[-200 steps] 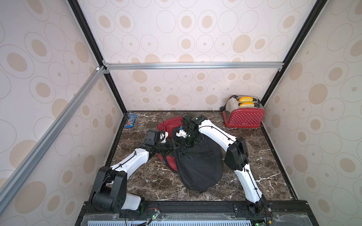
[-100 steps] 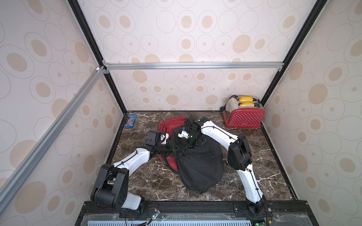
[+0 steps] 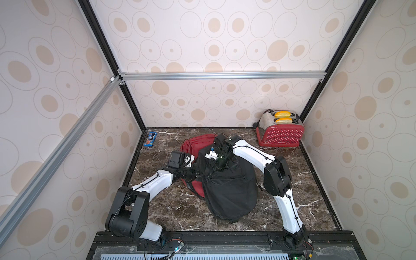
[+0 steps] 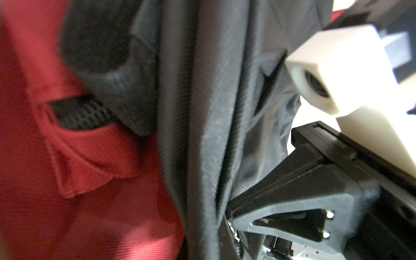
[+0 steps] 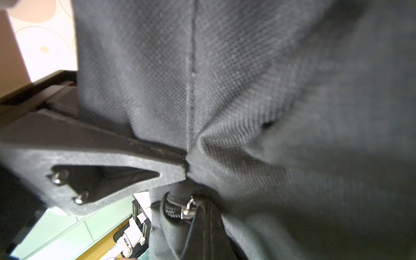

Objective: Zip up the backpack
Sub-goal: Zip the zipper on the backpack.

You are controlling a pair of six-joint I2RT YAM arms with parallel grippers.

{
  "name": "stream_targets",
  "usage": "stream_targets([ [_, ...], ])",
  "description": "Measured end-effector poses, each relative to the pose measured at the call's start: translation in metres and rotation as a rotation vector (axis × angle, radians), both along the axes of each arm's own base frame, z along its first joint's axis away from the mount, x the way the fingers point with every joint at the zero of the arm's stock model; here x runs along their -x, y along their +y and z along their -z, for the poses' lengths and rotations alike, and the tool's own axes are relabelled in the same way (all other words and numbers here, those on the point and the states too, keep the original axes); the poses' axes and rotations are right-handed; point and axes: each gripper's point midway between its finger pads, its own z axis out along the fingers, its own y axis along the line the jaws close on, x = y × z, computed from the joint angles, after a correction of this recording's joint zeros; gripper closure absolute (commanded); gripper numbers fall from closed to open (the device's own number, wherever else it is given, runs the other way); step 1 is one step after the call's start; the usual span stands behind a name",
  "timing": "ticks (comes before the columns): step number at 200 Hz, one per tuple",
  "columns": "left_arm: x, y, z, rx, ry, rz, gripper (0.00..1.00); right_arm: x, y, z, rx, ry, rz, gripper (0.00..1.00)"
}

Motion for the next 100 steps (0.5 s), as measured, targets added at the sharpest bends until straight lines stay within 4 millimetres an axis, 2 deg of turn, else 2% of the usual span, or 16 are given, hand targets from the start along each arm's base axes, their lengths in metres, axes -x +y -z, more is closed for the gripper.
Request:
stream_targets([
  [51, 0.001, 0.001, -0.002, -0.009, -0.008, -0.006, 1.00, 0.000, -0.004, -0.005, 0.007, -0.024, 0.000, 1.00],
  [100, 0.004, 0.002, -0.003, -0.032, -0.014, -0.015, 1.00, 0.006, -0.024, 0.001, 0.104, -0.054, -0.035, 1.00],
])
